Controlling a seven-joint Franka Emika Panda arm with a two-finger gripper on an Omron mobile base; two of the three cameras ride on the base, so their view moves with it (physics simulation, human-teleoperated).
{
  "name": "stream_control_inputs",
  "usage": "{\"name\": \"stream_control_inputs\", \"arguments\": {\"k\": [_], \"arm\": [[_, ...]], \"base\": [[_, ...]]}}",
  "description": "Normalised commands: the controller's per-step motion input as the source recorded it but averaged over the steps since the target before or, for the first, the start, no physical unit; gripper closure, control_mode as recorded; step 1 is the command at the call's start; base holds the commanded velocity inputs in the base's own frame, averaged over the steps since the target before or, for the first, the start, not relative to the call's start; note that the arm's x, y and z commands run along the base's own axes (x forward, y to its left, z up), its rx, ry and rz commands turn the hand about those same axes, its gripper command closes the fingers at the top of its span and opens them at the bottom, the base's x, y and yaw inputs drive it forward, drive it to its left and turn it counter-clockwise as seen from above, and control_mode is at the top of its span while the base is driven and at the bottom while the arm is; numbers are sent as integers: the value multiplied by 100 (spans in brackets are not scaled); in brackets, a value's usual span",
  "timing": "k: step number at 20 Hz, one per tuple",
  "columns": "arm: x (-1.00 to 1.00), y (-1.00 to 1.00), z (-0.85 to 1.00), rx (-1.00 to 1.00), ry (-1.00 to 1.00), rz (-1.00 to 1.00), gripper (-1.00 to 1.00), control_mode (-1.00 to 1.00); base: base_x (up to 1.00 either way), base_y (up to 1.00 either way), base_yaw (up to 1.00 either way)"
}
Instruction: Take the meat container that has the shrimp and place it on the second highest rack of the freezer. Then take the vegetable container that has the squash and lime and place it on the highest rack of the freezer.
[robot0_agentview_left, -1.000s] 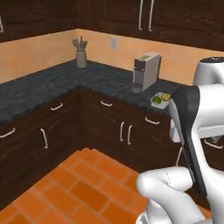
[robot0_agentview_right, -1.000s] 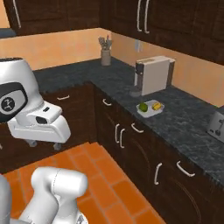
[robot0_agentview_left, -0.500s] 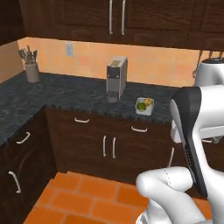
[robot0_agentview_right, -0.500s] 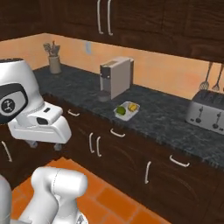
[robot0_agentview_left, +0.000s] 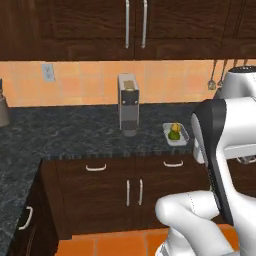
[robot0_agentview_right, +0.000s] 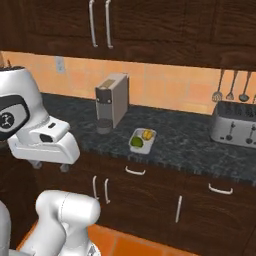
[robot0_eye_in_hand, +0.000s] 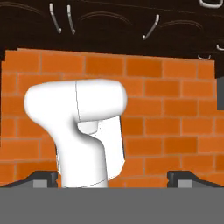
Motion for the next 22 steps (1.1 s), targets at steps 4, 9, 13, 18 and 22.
{"name": "stream_control_inputs", "arguments": {"k": [4, 9, 13, 18, 22], "arm": [[0, 0, 0, 0, 0, 0, -100, 100], [0, 0, 0, 0, 0, 0, -100, 100], [0, 0, 0, 0, 0, 0, -100, 100], [-1, 0, -5, 2, 0, 0, -100, -100], [56, -77, 0, 14, 5, -30, -100, -100]], "base": [[93, 64, -41], [69, 62, -31], [13, 19, -6], [0, 0, 1], [0, 0, 0]]}}
